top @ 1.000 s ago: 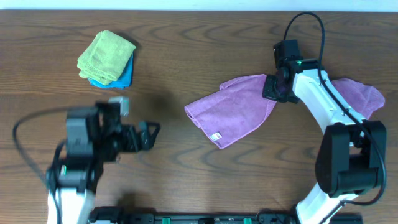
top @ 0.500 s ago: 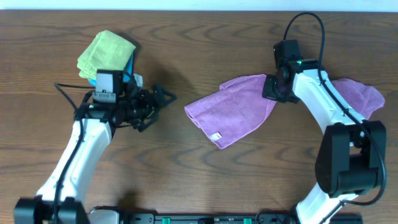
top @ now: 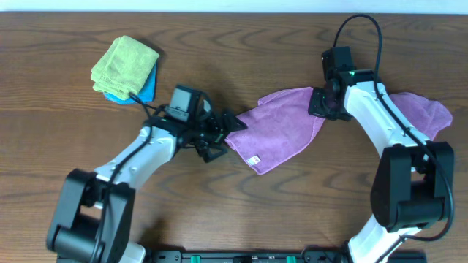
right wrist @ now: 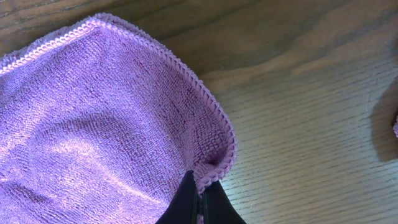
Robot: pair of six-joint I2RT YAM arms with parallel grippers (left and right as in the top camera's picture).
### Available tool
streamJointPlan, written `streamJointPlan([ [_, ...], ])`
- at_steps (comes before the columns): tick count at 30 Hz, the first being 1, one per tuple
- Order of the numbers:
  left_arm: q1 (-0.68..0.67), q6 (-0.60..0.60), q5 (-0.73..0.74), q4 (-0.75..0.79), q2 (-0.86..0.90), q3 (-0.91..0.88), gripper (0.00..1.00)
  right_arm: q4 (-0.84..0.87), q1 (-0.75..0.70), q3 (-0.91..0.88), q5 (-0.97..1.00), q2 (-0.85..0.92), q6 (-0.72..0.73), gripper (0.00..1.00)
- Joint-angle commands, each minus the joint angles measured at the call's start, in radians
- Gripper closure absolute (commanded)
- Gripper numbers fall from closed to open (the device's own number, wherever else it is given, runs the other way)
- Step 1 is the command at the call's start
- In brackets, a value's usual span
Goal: Fold the cloth
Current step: 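Reach the left gripper to the purple cloth's left corner and grasp it, then lift the purple cloth with both grippers and stretch it between them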
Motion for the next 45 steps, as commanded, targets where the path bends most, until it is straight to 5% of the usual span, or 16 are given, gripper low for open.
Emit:
streamJointPlan([
  [1,-0.037,-0.085,0.010,0.031,0.043,0.012,0.05,-0.001,-0.005,-0.003,-0.005,-0.020,-0.002,0.99],
  [19,-0.203,-0.286,0.075,0.177,0.209,0.012,0.00,0.000,-0.005,-0.003,-0.005,-0.020,0.005,0.99],
  [29,-0.228,-0.319,0.020,0.211,0.229,0.012,0.18,0.000,-0.005,-0.003,-0.005,-0.020,0.005,0.98],
  [39,-0.235,-0.316,-0.088,0.131,0.229,0.006,0.21,-0.001,-0.005,-0.003,-0.005,-0.020,0.005,0.99],
  [45,-0.239,-0.316,-0.140,0.126,0.229,0.006,0.43,-0.001,-0.005,-0.003,-0.005,-0.020,0.005,0.98],
])
